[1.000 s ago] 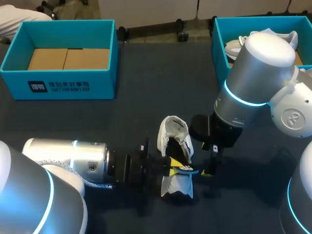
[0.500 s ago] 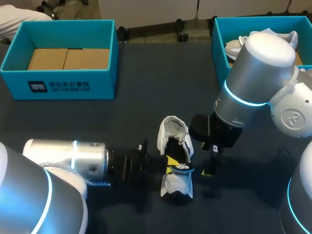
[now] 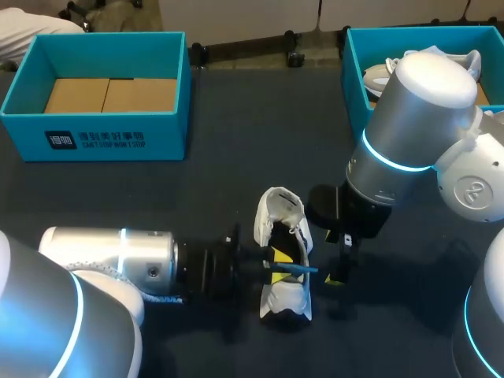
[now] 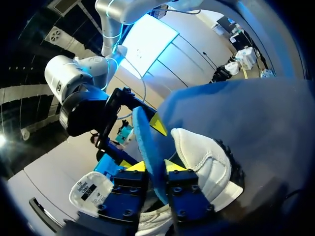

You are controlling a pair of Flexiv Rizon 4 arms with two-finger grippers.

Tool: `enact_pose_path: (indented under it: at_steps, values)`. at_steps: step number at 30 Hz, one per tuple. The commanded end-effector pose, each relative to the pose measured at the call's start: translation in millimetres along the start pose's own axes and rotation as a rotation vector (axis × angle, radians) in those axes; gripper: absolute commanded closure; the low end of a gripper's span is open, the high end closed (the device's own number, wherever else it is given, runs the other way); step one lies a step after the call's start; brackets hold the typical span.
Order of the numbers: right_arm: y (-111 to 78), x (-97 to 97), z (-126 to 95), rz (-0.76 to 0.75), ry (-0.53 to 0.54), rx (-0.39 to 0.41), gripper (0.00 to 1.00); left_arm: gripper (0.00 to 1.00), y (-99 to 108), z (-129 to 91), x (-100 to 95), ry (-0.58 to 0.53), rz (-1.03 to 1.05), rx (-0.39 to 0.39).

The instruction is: Take the shoe out of the shoebox, open the shoe tongue, remove and reinsert the insole, then place the shoe into the shoebox

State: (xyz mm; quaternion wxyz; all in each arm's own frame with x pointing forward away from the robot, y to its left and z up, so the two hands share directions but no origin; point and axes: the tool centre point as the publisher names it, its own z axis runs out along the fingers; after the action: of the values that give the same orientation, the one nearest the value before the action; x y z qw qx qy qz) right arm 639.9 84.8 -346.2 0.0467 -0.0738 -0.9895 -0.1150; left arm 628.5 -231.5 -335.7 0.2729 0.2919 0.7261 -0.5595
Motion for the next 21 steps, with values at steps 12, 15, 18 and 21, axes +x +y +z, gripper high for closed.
enact_pose_path:
  at_steps: [12, 15, 18, 21]
  values:
    - [-0.5, 0.6, 1, 0.0, -0.001, -0.001, 0.0, 0.75, -18, 2, -6.0, 0.01, -0.049, 0.015]
    - [-0.5, 0.6, 1, 0.0, -0.001, -0.001, 0.0, 0.75, -21, 4, -7.6, 0.044, -0.069, 0.015]
    - [-0.5, 0.6, 1, 0.0, -0.001, -0.001, 0.0, 0.74, -21, 6, -8.3, 0.077, -0.089, 0.012]
    - [-0.5, 0.6, 1, 0.0, -0.001, -0.001, 0.0, 0.73, -22, 7, -9.2, 0.09, -0.09, 0.011]
